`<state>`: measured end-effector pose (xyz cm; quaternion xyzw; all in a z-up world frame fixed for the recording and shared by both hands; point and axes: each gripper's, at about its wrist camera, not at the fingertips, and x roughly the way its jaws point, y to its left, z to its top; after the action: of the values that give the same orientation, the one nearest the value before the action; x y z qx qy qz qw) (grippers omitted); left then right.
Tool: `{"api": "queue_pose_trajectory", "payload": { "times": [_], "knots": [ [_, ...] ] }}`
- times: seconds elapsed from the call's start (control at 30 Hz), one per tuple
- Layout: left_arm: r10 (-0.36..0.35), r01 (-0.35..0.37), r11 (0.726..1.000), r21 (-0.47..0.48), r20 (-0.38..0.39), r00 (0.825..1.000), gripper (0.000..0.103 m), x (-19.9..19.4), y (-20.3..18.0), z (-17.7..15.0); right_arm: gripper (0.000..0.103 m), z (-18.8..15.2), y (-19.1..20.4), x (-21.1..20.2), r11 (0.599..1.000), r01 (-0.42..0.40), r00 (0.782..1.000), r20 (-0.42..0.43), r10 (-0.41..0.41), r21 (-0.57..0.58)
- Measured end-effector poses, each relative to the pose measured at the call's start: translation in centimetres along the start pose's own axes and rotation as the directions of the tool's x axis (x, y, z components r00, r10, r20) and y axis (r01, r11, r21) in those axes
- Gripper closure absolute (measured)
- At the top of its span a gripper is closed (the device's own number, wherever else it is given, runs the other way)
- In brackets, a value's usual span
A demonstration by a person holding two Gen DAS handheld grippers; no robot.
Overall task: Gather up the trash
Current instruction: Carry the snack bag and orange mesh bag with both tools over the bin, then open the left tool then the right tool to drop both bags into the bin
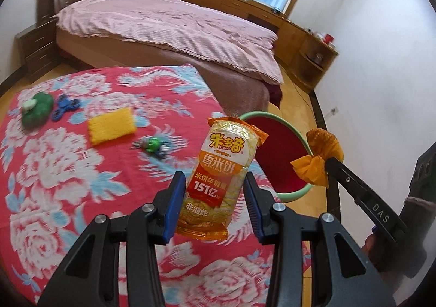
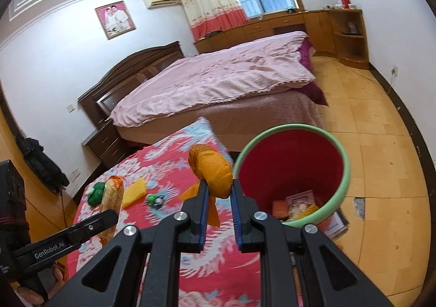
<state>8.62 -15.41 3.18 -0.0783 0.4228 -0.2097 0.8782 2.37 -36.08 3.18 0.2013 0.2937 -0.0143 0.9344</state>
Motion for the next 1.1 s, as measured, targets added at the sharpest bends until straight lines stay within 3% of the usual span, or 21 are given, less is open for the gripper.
{"api": "queue_pose_trajectory", "payload": {
  "times": [0.73, 0.97, 1.1],
  "knots": [
    [-0.068, 0.091, 0.985, 0.145, -0.156, 0.985, 0.059, 13.0, -9.0, 2.2, 0.085, 1.9, -10.8, 5.1, 0.988, 0.138, 0.988, -0.08, -0.133, 0.064],
    [-0.046, 0.072, 0.981, 0.178, -0.148, 0.988, 0.059, 15.1, -10.2, 2.7, 0.085, 2.0, -12.8, 7.3, 0.986, 0.151, 0.983, -0.113, -0.142, 0.077],
    [-0.048, 0.073, 0.979, 0.189, -0.136, 0.99, 0.054, 15.3, -10.4, 3.0, 0.082, 1.9, -13.5, 8.1, 0.985, 0.144, 0.983, -0.126, -0.132, 0.092]
  ]
}}
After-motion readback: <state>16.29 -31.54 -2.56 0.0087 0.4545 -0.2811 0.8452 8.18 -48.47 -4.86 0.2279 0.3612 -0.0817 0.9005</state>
